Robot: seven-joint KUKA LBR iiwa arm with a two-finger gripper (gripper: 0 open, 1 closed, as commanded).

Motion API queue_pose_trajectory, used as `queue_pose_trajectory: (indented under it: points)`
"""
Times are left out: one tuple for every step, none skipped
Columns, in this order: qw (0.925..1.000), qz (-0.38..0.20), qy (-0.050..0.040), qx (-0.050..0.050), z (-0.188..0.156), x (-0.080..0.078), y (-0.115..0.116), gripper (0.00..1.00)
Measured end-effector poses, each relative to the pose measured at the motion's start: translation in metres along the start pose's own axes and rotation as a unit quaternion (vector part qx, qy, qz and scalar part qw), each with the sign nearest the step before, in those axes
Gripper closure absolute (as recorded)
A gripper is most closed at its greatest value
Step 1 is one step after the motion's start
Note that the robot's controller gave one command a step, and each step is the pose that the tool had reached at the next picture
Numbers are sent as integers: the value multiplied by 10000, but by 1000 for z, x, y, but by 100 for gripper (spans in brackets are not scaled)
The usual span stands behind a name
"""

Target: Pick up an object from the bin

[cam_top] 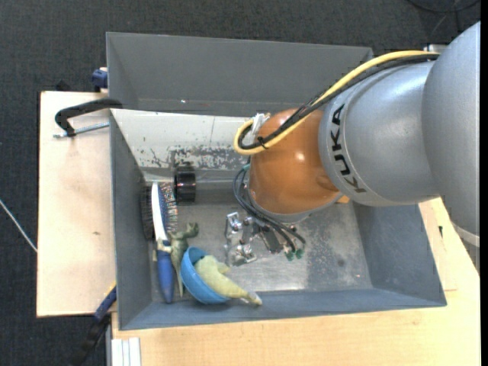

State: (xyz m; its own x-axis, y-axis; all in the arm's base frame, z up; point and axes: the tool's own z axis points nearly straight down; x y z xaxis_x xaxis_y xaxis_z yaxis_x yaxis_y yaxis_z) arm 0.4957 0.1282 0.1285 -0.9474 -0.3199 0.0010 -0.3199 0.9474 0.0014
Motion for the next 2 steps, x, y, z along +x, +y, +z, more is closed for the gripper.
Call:
queue_pose_trajectory:
  points:
    - [10000,-9,-16,2,0,-1,0,0]
    - [9998,214,17,32,49,-50,28,0]
